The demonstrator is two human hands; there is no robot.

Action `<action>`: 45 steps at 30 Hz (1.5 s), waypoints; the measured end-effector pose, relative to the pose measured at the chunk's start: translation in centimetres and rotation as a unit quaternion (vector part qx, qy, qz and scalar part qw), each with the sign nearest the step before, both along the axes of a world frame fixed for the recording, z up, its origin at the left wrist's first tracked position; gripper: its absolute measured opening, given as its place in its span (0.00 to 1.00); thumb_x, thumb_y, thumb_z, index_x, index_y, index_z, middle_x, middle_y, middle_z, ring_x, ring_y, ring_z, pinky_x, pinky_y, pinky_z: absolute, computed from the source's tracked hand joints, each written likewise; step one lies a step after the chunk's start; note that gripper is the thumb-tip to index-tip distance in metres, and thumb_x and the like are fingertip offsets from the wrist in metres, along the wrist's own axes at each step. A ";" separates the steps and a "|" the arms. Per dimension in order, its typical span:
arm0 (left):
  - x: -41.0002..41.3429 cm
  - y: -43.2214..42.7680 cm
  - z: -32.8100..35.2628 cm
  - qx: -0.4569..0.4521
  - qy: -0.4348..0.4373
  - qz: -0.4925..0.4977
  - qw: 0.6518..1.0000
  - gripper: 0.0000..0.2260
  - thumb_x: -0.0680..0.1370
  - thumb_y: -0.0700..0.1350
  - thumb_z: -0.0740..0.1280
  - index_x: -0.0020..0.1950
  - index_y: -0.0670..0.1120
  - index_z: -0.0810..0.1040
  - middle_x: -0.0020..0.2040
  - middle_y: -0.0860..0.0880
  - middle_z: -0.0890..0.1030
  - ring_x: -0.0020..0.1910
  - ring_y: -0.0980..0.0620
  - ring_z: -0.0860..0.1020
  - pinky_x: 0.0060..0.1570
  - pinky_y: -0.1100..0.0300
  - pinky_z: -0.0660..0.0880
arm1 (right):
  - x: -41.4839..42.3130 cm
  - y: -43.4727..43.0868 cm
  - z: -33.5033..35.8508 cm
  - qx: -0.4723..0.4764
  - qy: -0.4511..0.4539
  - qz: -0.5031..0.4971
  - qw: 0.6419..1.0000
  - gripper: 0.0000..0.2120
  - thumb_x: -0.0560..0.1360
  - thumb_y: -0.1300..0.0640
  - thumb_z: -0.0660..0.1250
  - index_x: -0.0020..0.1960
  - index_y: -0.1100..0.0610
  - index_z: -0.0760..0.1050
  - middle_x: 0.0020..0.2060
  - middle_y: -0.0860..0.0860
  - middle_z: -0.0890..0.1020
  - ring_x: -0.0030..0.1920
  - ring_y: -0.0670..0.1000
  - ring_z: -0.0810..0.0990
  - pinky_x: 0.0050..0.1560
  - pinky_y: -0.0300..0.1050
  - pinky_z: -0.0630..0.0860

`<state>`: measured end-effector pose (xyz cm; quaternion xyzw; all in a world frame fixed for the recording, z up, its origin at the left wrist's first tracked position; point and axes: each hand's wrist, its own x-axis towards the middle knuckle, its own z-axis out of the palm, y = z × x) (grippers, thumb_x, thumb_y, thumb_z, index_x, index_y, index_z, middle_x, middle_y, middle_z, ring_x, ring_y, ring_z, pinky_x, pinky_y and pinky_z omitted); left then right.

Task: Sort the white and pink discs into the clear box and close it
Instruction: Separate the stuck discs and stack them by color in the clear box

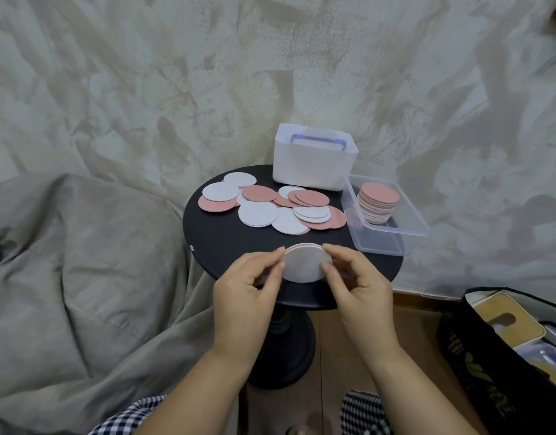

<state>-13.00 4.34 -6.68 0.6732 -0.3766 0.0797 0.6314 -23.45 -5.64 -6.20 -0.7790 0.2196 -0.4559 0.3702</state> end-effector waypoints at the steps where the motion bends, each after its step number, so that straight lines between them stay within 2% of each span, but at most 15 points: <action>1: 0.1 0.0 0.0 0.004 0.002 -0.002 1.000 0.09 0.72 0.35 0.70 0.49 0.46 0.83 0.45 0.58 0.81 0.46 0.62 0.79 0.45 0.74 0.72 | 0.0 -0.1 0.0 0.006 0.001 0.003 1.000 0.19 0.73 0.64 0.68 0.51 0.39 0.74 0.48 0.36 0.80 0.50 0.38 0.78 0.50 0.29 0.73; 5: 0.1 -0.5 0.7 0.016 0.028 -0.026 0.999 0.09 0.73 0.37 0.70 0.50 0.47 0.83 0.45 0.56 0.82 0.45 0.62 0.79 0.42 0.74 0.72 | -0.5 -1.0 0.9 0.072 0.001 0.046 0.996 0.18 0.73 0.64 0.68 0.49 0.40 0.76 0.45 0.33 0.81 0.48 0.37 0.79 0.48 0.30 0.75; 9: 0.3 -2.4 2.4 0.062 0.081 -0.077 0.992 0.10 0.74 0.41 0.69 0.51 0.54 0.79 0.49 0.57 0.80 0.45 0.63 0.78 0.39 0.74 0.72 | -1.9 -4.7 4.0 0.141 -0.022 0.068 0.987 0.15 0.73 0.67 0.67 0.48 0.47 0.78 0.44 0.38 0.84 0.46 0.38 0.81 0.47 0.33 0.77; 12: 0.3 -5.1 3.5 0.140 0.027 -0.134 0.981 0.11 0.73 0.45 0.70 0.53 0.56 0.75 0.53 0.60 0.75 0.51 0.63 0.75 0.44 0.69 0.75 | -3.7 -9.1 7.3 0.157 -0.006 0.036 0.987 0.14 0.73 0.67 0.66 0.46 0.47 0.78 0.40 0.40 0.84 0.42 0.40 0.81 0.38 0.33 0.78; 16: 0.3 -9.6 4.5 0.219 -0.068 -0.184 0.956 0.18 0.71 0.51 0.72 0.58 0.54 0.72 0.57 0.59 0.69 0.56 0.61 0.71 0.54 0.62 0.73 | -4.7 -14.4 9.9 0.149 0.088 0.007 0.985 0.12 0.74 0.67 0.66 0.45 0.50 0.77 0.42 0.49 0.83 0.42 0.46 0.81 0.35 0.34 0.79; 18: 0.4 -11.5 4.6 0.248 -0.119 -0.196 0.941 0.21 0.70 0.52 0.72 0.60 0.53 0.71 0.59 0.59 0.66 0.58 0.62 0.67 0.56 0.64 0.69 | -4.6 -16.2 10.5 0.161 0.121 0.000 0.980 0.11 0.74 0.67 0.66 0.47 0.52 0.78 0.42 0.51 0.83 0.42 0.47 0.81 0.34 0.36 0.80; 20: 0.5 -12.8 4.3 0.265 -0.155 -0.204 0.930 0.18 0.71 0.53 0.72 0.59 0.54 0.72 0.59 0.61 0.64 0.59 0.64 0.65 0.56 0.68 0.65 | -4.5 -17.3 10.7 0.169 0.142 -0.003 0.975 0.10 0.74 0.67 0.66 0.49 0.54 0.78 0.42 0.52 0.82 0.43 0.48 0.81 0.34 0.36 0.80; 23: 0.8 -13.4 3.4 0.245 -0.167 -0.219 0.930 0.08 0.73 0.49 0.70 0.50 0.53 0.76 0.60 0.59 0.67 0.60 0.64 0.68 0.58 0.62 0.71 | -4.4 -18.0 10.0 0.169 0.162 0.000 0.972 0.11 0.74 0.66 0.66 0.47 0.51 0.77 0.42 0.51 0.83 0.43 0.48 0.81 0.34 0.36 0.79; 25: 0.9 -13.2 2.8 0.233 -0.171 -0.218 0.932 0.05 0.73 0.47 0.70 0.46 0.54 0.76 0.60 0.59 0.69 0.58 0.65 0.69 0.57 0.58 0.73 | -4.5 -17.9 9.5 0.170 0.171 0.013 0.970 0.11 0.74 0.66 0.66 0.46 0.50 0.78 0.40 0.49 0.83 0.41 0.47 0.82 0.34 0.35 0.79; 29: 0.7 -11.9 2.5 0.203 -0.188 -0.219 0.936 0.03 0.71 0.54 0.67 0.42 0.59 0.74 0.58 0.63 0.70 0.58 0.69 0.68 0.50 0.65 0.74 | -5.0 -17.3 9.0 0.177 0.182 0.047 0.966 0.11 0.73 0.67 0.67 0.46 0.50 0.79 0.39 0.50 0.83 0.38 0.44 0.82 0.35 0.36 0.79; 32: 0.4 -10.7 2.5 0.197 -0.198 -0.223 0.934 0.09 0.69 0.60 0.61 0.47 0.60 0.73 0.58 0.66 0.71 0.57 0.71 0.69 0.49 0.75 0.70 | -5.6 -16.6 9.4 0.179 0.216 0.083 0.956 0.11 0.72 0.66 0.68 0.47 0.51 0.80 0.39 0.49 0.85 0.39 0.45 0.83 0.36 0.37 0.79; 35: 0.3 -10.0 2.4 0.185 -0.168 -0.244 0.937 0.15 0.68 0.61 0.65 0.54 0.63 0.72 0.61 0.67 0.68 0.60 0.67 0.70 0.53 0.73 0.71 | -5.5 -16.0 10.0 0.160 0.274 0.109 0.942 0.10 0.72 0.66 0.68 0.49 0.52 0.80 0.40 0.51 0.84 0.38 0.45 0.83 0.35 0.35 0.78; 38: 0.2 -10.1 2.1 0.173 -0.105 -0.253 0.946 0.21 0.66 0.57 0.74 0.56 0.65 0.70 0.60 0.65 0.69 0.59 0.66 0.71 0.53 0.72 0.73 | -4.5 -15.7 10.5 0.131 0.351 0.120 0.919 0.10 0.73 0.65 0.68 0.48 0.51 0.80 0.39 0.50 0.82 0.36 0.43 0.81 0.35 0.33 0.77; 40: 0.1 -10.3 1.8 0.162 -0.073 -0.256 0.950 0.23 0.66 0.52 0.76 0.55 0.65 0.69 0.59 0.65 0.69 0.56 0.65 0.73 0.51 0.70 0.75 | -3.5 -15.6 10.6 0.129 0.394 0.129 0.901 0.10 0.73 0.64 0.68 0.47 0.50 0.79 0.40 0.50 0.82 0.36 0.43 0.81 0.35 0.33 0.77; 45: 0.0 -10.3 1.2 0.137 -0.052 -0.269 0.952 0.22 0.64 0.53 0.73 0.54 0.65 0.70 0.58 0.66 0.69 0.54 0.64 0.75 0.46 0.71 0.76 | -1.5 -15.7 9.9 0.138 0.448 0.142 0.872 0.09 0.72 0.66 0.68 0.46 0.54 0.79 0.43 0.54 0.82 0.41 0.50 0.82 0.39 0.40 0.81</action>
